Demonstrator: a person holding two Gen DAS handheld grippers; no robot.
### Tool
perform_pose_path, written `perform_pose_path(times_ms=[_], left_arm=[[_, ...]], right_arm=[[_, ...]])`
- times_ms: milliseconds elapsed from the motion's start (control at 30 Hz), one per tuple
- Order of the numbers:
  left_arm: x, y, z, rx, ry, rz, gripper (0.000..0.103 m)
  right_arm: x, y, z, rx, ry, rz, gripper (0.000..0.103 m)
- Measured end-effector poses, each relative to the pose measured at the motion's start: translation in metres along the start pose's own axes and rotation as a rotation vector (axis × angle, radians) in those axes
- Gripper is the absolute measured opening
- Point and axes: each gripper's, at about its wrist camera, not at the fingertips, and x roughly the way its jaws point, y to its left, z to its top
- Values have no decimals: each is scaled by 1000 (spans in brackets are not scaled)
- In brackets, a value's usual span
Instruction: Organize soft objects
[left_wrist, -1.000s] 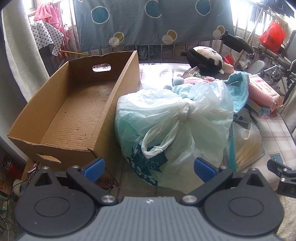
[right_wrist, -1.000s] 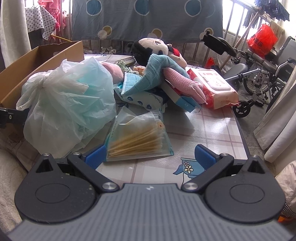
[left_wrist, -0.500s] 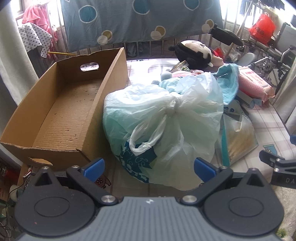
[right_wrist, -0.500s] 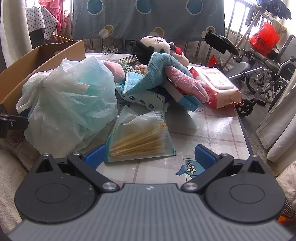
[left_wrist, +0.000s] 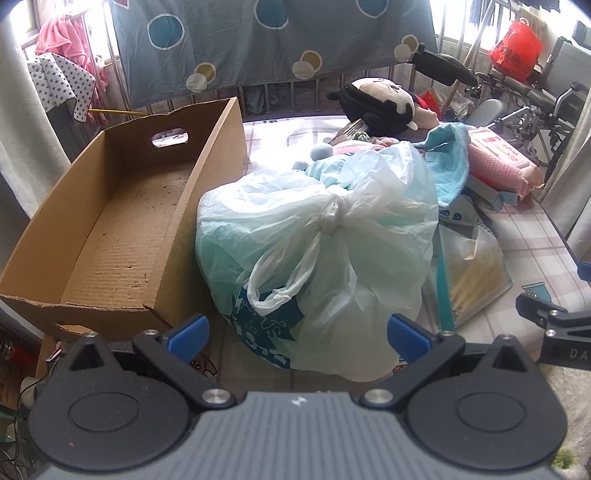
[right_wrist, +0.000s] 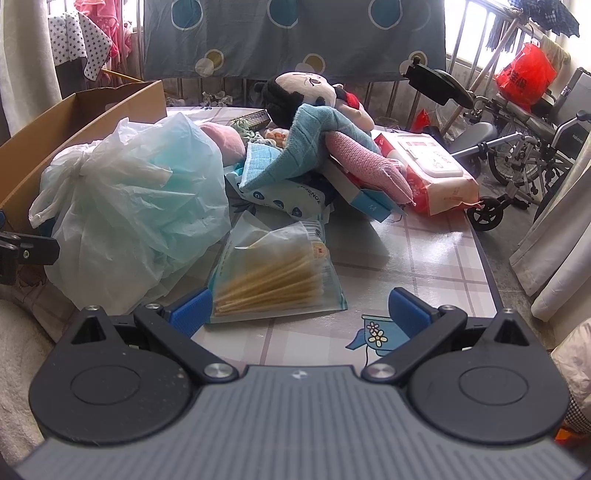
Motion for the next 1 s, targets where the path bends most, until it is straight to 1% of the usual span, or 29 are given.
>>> perform_pose_path(times_ms=[767,1000], left_arm=[[3,5,8,-10,-2,15,103],[8,5,12,-14,4,23,103]], right_arm=[[0,0,5,1,-3,3,102],[8,-2,9,9,6,9,102]])
